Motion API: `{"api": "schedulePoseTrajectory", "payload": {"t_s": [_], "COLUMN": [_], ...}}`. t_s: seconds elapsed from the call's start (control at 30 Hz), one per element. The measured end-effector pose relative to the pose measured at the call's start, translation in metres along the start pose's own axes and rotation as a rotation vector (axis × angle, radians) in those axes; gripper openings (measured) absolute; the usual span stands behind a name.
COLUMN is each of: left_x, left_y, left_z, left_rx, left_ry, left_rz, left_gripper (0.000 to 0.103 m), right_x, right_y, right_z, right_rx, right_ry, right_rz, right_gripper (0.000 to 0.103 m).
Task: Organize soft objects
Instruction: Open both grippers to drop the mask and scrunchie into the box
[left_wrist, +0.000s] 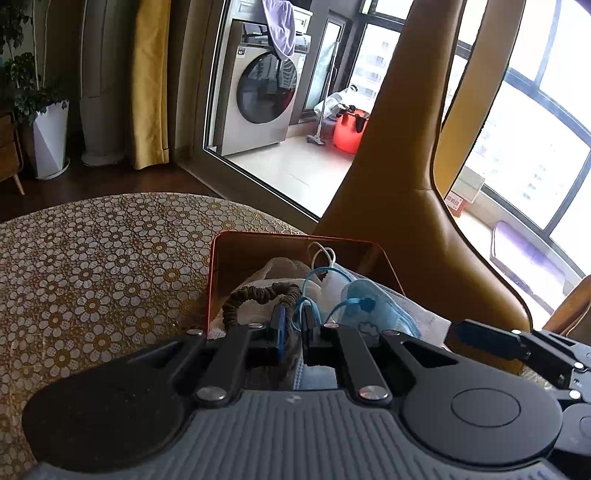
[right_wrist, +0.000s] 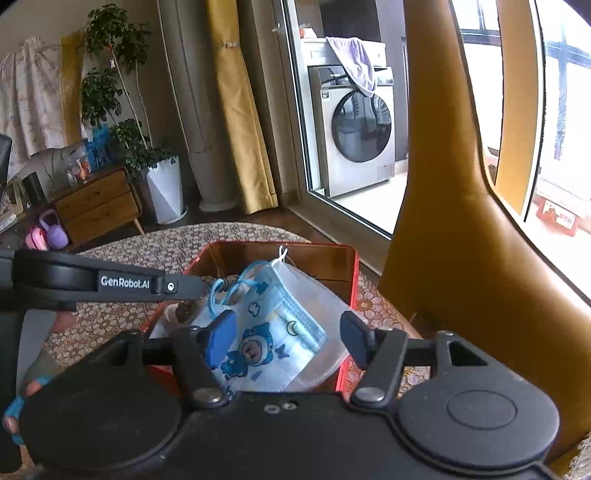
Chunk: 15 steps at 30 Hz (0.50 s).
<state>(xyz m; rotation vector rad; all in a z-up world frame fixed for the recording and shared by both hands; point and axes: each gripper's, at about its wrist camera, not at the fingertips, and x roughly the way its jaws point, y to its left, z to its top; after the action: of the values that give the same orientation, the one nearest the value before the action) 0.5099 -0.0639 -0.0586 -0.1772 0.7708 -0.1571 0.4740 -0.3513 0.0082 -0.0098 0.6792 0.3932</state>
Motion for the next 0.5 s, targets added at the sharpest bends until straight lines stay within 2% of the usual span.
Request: {"api": "schedulePoseTrajectory", "payload": {"t_s": [0.1, 0.23, 0.5], "left_x": [-0.011, -0.032, -0.099], "left_y": [0.0, -0.003, -0.016], "left_z": [-0.001, -0.006, -0.024], "left_rx": [-0.012, -0.003, 0.058], "left_ry": [0.008, -0.011, -0.081], "left_rz": [-0.019, -0.018, -0.016], "left_gripper": [0.01, 0.029, 0.029], "right_x": [-0.012, -0.034, -0.085], "right_y": [-0.002, -0.003, 0.003], "right_z": [0.003, 0.003, -0.005], "right_rx": [0.019, 0.025, 0.028], "right_ry": [-0.005, -0.024, -0.069], "right_rz": [0.006, 0.012, 0.041], "right_gripper": [0.064, 0.067, 0.069]}}
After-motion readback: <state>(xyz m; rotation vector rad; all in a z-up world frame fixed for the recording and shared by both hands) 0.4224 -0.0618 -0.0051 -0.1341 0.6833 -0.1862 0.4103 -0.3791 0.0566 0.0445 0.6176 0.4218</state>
